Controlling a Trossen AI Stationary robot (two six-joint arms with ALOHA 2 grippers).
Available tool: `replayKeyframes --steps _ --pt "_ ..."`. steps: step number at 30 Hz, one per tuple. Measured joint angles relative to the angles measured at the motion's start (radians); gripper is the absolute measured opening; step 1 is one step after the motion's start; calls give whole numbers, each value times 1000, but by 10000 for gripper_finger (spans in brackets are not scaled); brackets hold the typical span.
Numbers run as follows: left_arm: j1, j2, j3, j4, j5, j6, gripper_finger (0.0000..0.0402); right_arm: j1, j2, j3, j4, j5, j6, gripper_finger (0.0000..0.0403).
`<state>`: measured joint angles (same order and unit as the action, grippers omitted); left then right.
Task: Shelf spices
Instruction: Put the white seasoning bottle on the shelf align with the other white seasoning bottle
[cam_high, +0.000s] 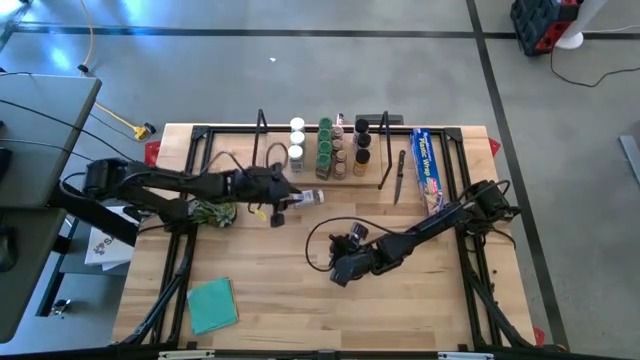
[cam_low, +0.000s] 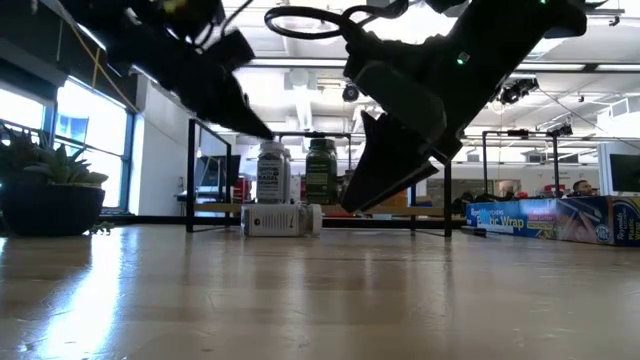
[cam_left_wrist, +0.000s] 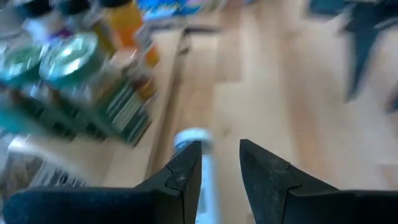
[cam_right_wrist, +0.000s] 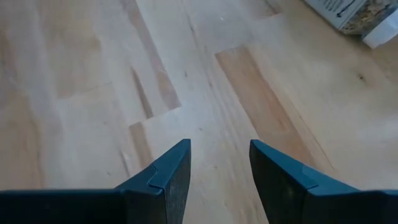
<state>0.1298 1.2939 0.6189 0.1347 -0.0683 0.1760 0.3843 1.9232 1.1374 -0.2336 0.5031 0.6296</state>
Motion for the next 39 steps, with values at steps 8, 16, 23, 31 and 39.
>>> replayKeyframes --steps 8,16,23,31,39 --pt "-20 238 0 129 -204 -79 65 -1 0 0 -3 12 29 158" --pt "-26 328 6 134 -173 -98 24 35 -29 0 -34 -4 88 158" --pt "-104 319 -10 -29 52 -123 1 44 -109 0 -53 -55 30 158" --pt "-292 195 0 -202 -72 -245 1 35 -86 0 -30 -35 -108 158" --pt "-326 151 1 -239 -254 -295 1 -55 1 -1 76 -2 -180 221"
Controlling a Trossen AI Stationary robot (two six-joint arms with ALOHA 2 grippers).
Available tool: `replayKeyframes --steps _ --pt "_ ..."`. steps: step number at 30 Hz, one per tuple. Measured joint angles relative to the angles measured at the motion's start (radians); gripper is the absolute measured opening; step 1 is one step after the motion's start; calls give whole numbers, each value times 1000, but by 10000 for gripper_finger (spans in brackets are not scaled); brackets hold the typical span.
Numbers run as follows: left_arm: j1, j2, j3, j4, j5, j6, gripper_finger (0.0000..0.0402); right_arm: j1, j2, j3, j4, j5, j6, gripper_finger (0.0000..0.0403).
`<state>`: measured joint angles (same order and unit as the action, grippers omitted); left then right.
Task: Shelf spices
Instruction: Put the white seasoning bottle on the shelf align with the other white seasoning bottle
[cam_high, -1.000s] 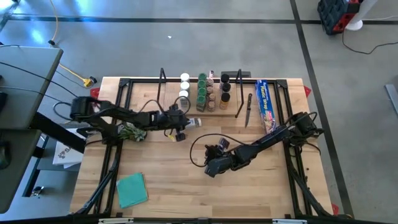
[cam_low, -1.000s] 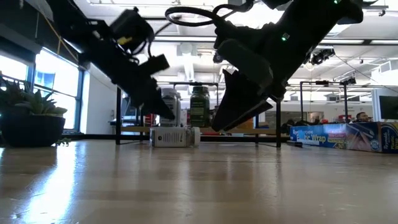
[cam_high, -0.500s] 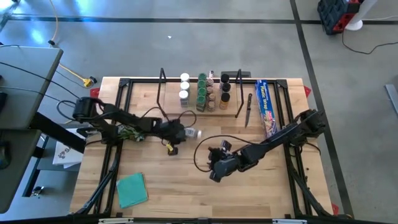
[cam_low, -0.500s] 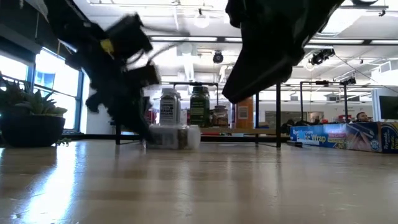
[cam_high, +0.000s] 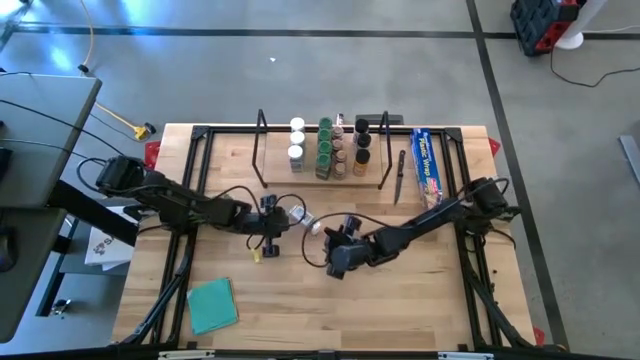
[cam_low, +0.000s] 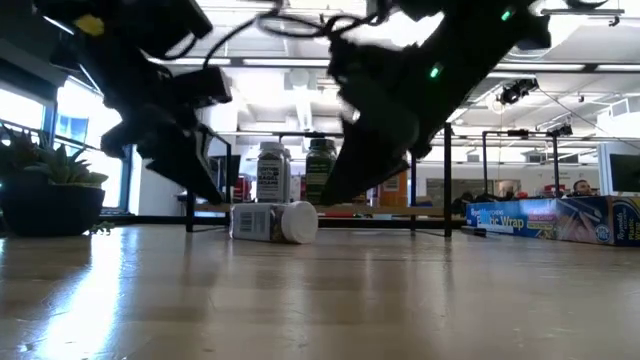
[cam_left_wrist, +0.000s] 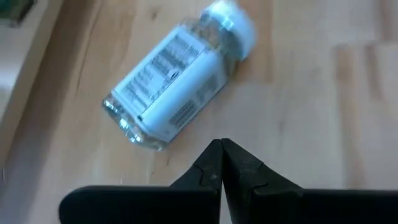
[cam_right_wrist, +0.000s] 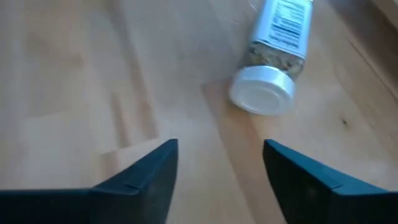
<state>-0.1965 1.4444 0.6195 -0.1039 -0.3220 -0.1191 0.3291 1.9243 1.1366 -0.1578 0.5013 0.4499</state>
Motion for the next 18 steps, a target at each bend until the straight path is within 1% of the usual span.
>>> replayKeyframes --steps 3,6,12,15,18 --pt "32 38 -2 16 1 36 1 -42 35 0 26 21 -22 261" --pt "60 81 -2 50 -13 66 1 -82 86 -1 83 42 4 283" --pt "94 148 -1 160 -14 90 1 -133 169 0 263 14 21 288" --pt "98 177 -1 217 -14 104 0 -151 190 3 345 -1 22 288" --pt "98 194 -1 247 -14 107 0 -168 199 3 368 -7 32 277"
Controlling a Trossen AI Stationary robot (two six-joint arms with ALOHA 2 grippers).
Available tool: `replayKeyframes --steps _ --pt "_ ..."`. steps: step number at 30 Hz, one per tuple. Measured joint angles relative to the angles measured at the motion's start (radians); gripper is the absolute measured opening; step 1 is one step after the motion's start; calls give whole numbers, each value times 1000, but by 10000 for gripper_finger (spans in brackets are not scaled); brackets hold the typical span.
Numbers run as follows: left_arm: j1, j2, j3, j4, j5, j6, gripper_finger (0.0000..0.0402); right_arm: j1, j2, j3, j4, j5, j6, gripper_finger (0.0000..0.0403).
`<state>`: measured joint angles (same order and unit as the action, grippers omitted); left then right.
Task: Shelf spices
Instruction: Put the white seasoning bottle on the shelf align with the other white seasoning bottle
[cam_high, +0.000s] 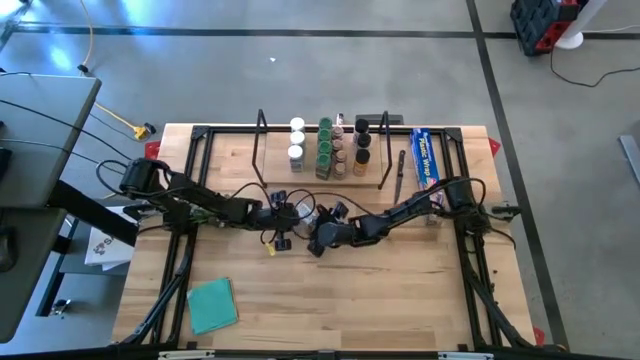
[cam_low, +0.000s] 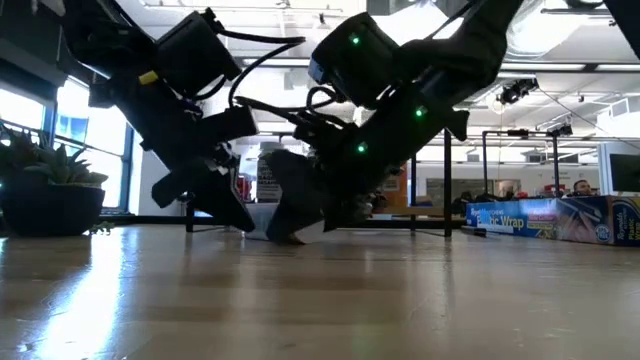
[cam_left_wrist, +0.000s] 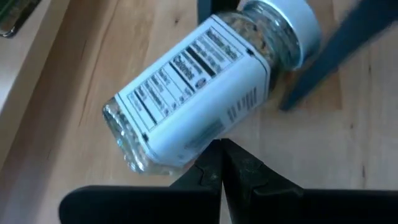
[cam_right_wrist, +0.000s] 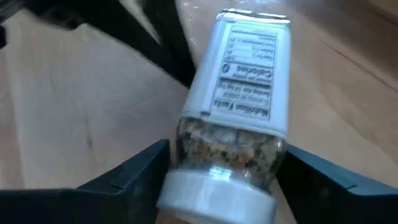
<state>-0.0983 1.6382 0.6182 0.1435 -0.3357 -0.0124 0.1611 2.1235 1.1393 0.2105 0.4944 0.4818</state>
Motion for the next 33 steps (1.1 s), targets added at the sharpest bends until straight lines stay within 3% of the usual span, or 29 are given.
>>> replayKeyframes --steps 5,13,17,23,29,33 --pt "-39 -40 0 -47 -36 -7 0 -13 -3 0 -5 -68 93 188" --pt "-215 -258 0 -165 -293 17 0 7 -195 0 -224 -347 392 184" --pt "-250 -301 2 -95 -309 68 8 -21 -308 1 -373 -514 580 184" --pt "-242 -244 2 132 -97 204 96 -76 -346 -1 -416 -735 689 184" --pt "-215 -116 1 302 -35 263 221 -97 -338 -1 -415 -764 690 184" --pt "-183 -55 1 339 -11 241 282 -96 -338 -1 -416 -764 690 184"
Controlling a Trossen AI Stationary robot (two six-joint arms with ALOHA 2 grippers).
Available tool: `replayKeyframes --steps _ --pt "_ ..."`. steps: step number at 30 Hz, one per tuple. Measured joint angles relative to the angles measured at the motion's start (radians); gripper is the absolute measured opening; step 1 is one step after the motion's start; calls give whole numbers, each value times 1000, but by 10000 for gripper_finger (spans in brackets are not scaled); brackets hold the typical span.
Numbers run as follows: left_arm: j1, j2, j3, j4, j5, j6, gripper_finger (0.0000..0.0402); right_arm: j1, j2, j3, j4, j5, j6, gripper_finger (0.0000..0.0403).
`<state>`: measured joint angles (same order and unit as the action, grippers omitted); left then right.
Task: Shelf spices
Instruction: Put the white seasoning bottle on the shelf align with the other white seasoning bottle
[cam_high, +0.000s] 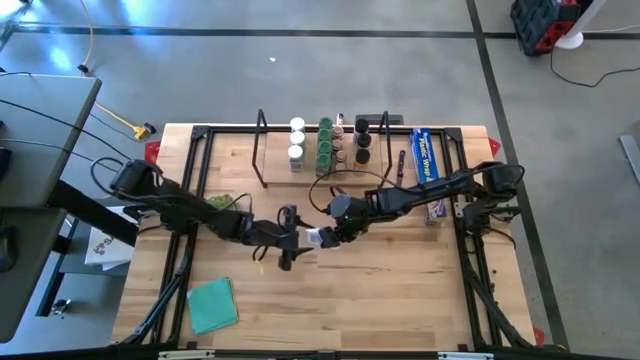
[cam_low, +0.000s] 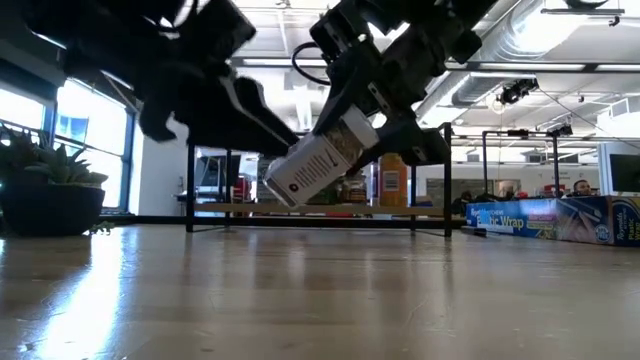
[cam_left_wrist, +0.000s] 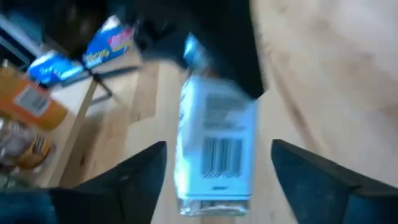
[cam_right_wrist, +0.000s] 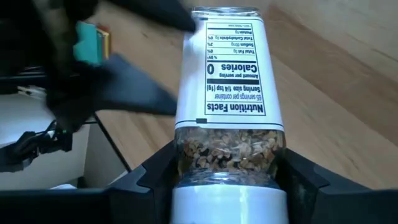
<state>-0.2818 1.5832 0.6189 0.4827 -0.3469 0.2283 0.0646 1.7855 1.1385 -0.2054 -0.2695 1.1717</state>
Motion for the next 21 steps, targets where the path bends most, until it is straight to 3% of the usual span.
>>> replayKeyframes --steps 4,12,15,19,21 --pt "15 38 0 14 -28 -36 303 2 0 0 2 1 0 184" --pt "10 148 0 198 -61 -44 303 2 1 0 12 5 -4 184" --pt "10 160 -1 219 -59 -46 280 8 1 0 14 8 -10 184" --pt "13 160 0 219 -28 -70 211 15 1 0 14 10 -29 186" --pt "17 160 0 214 -5 -102 196 16 1 0 17 19 -56 215"
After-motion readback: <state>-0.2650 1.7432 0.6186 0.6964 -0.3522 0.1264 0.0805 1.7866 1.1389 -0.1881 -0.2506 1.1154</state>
